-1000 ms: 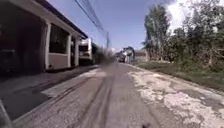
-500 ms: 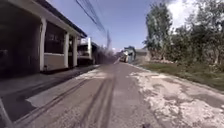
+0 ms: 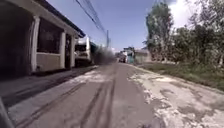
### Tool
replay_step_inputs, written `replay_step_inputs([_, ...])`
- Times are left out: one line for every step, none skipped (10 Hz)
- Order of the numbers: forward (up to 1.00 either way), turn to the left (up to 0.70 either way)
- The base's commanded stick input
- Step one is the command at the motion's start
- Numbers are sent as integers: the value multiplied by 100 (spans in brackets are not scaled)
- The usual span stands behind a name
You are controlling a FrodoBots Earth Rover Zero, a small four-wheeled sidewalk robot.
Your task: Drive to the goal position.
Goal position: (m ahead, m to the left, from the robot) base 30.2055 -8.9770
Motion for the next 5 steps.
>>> replay_step_inputs([100, 0])
replay_step_inputs([100, 0])
replay_step_inputs([100, 0])
replay_step_inputs([100, 0])
replay_step_inputs([100, 0])
